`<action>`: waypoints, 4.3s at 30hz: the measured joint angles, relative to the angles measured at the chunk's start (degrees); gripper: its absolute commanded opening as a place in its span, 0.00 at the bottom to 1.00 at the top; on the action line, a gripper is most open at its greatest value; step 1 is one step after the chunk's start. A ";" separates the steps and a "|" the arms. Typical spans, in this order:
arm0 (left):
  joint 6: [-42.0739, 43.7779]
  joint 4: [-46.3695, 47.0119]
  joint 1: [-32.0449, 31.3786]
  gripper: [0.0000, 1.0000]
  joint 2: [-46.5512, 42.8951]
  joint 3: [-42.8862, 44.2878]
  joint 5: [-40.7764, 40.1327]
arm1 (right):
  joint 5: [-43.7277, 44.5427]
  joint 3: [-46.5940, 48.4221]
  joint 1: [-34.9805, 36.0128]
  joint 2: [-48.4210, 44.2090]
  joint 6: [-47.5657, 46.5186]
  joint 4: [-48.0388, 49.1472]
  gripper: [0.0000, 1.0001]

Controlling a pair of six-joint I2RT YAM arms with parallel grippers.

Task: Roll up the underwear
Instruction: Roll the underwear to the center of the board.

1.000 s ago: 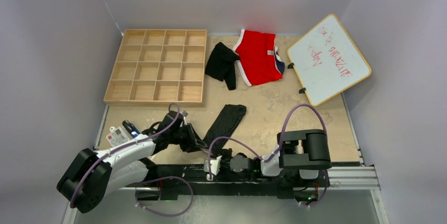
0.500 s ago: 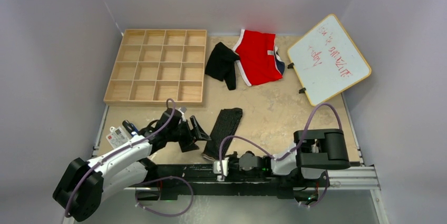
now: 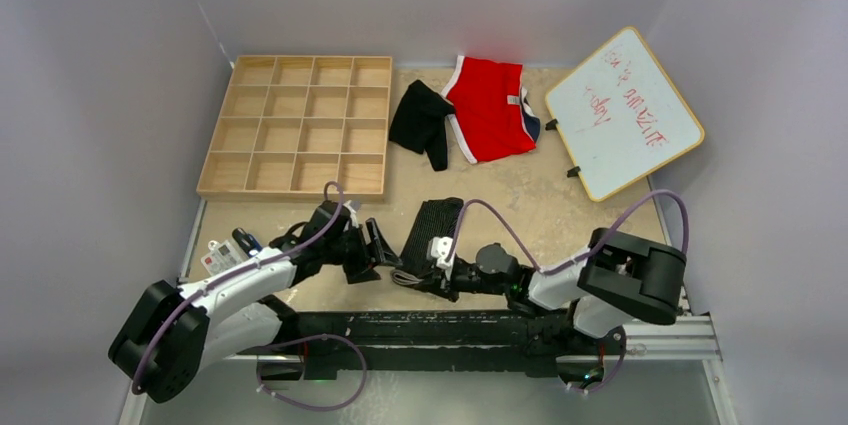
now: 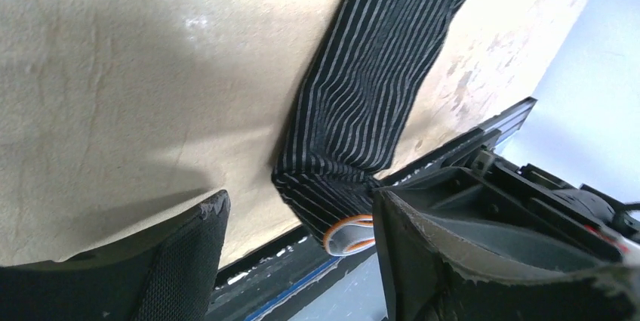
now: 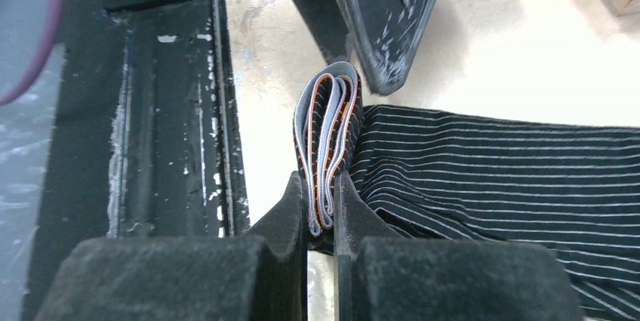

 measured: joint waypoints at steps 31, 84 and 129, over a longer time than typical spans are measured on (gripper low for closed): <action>7.28 7.67 0.02 0.74 -4.15 0.13 1.53 | -24.52 3.80 -24.06 23.37 51.36 13.33 0.13; -0.52 32.13 -2.64 0.07 23.87 0.46 2.38 | -36.68 5.90 -34.64 31.26 68.50 17.88 0.44; 7.85 11.65 -3.69 0.09 23.47 11.19 0.70 | 7.43 7.87 -1.27 -5.14 -32.00 -24.33 0.49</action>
